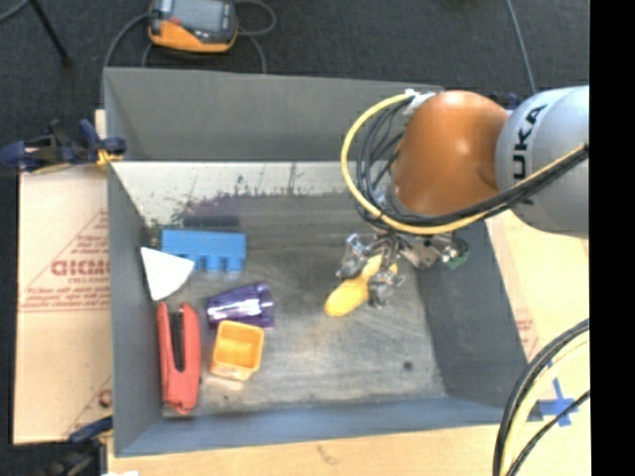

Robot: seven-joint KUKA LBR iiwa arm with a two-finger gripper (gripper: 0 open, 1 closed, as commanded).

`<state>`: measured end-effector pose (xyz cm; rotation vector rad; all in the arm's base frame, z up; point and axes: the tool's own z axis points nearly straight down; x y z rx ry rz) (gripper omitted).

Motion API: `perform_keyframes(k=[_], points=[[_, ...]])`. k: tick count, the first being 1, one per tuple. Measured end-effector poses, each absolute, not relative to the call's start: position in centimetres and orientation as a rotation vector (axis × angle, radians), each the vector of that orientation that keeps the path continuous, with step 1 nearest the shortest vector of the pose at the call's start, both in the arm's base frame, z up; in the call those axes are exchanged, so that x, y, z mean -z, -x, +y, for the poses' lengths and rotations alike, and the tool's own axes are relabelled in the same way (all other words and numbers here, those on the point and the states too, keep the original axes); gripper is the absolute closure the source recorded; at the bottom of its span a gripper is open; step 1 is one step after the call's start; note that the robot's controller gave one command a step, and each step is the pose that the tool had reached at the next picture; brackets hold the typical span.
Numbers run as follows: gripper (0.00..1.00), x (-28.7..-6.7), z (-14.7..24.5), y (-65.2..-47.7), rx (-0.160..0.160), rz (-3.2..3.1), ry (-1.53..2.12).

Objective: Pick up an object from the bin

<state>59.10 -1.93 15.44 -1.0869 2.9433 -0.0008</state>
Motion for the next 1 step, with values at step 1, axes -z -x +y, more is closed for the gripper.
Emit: perform_keyframes(k=[1], points=[[1.0, -15.45, -1.92, -59.1, 0.0, 2.943, 1.086]])
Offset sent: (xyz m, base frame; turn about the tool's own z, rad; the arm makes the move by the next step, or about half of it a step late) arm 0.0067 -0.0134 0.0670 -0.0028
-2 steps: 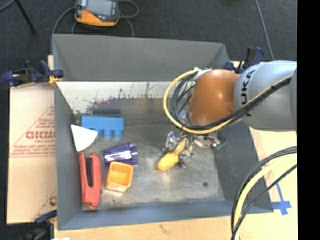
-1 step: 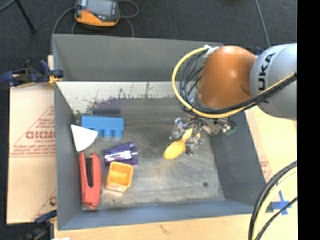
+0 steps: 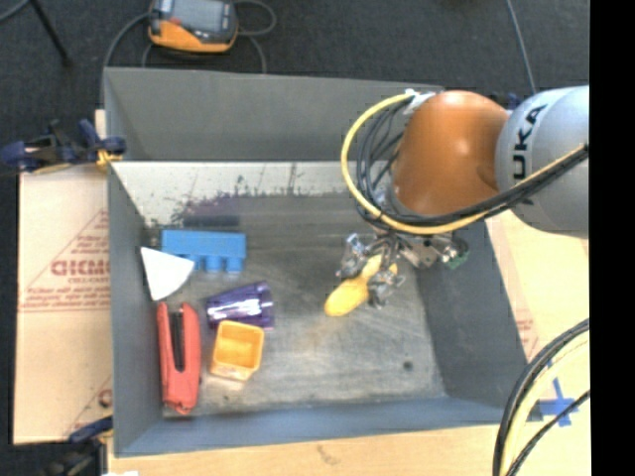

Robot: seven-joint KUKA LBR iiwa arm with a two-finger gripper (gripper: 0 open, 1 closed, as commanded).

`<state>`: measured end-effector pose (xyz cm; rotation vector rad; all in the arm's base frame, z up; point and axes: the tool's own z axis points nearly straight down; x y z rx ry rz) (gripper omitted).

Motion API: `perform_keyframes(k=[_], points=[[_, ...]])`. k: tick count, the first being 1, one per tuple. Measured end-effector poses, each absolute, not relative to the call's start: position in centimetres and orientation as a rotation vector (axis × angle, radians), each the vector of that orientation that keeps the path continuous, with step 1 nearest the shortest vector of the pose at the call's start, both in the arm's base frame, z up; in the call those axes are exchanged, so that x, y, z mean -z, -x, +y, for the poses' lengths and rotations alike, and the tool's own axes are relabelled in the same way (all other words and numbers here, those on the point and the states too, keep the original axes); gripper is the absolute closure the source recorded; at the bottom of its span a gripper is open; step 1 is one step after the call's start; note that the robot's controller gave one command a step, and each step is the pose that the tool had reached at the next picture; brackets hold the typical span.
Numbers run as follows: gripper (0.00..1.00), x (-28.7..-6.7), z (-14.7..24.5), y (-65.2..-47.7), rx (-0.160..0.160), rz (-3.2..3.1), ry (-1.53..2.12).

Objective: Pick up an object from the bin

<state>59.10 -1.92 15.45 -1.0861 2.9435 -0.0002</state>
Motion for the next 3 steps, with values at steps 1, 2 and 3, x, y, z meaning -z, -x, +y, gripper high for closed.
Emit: perform_keyframes(k=[1, 2, 3], points=[[1.0, -19.8, -2.9, -59.5, -0.001, 2.948, 1.089], [1.0, -19.4, -3.2, -59.8, 0.016, 2.854, 1.272], [1.0, -20.8, -4.1, -57.8, -0.01, 2.703, 1.615]])
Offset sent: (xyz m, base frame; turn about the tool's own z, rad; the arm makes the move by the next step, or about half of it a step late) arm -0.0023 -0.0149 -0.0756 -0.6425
